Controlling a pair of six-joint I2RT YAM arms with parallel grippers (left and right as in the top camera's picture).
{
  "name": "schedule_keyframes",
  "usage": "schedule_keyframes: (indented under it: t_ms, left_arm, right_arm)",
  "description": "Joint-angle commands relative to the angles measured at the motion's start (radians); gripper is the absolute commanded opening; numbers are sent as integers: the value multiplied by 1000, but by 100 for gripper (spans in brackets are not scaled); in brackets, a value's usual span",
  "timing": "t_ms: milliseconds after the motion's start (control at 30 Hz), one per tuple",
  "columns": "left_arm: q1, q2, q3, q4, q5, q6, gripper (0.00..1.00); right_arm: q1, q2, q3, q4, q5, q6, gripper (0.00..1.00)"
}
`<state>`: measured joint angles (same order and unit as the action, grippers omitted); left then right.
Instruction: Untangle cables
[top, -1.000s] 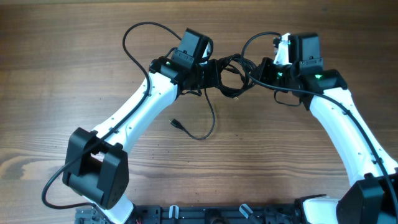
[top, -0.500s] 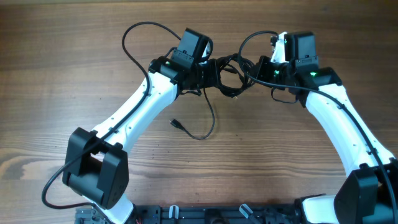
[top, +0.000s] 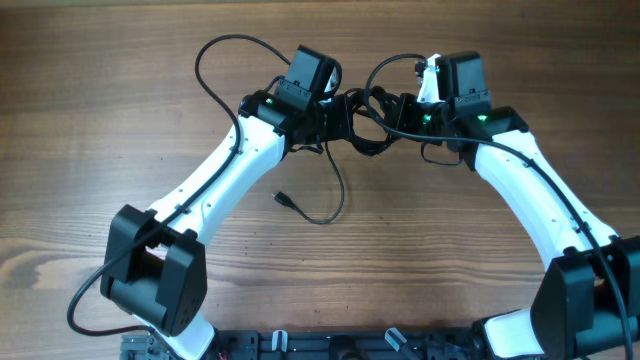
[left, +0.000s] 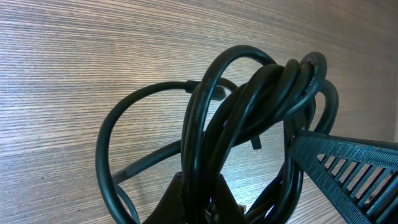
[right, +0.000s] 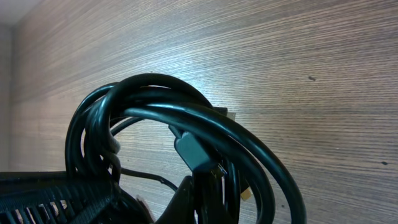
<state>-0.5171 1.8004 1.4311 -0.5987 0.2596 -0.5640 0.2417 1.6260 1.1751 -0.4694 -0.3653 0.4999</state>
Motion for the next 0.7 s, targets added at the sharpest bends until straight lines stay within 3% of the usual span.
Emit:
schedule_keyframes:
  t_ms: [0,367,667]
  left_arm:
    - [-5,-39,2,11,40,-6,4]
    - [-5,-39,2,21,143,-5,4]
    - [-5,-39,2,29,135,-5,4]
  right_arm:
    - [8,22,10,29,-28,-1,4]
    - [8,34,10,76,-29,0,5]
    - [6,13,18,98,-89,-23,4]
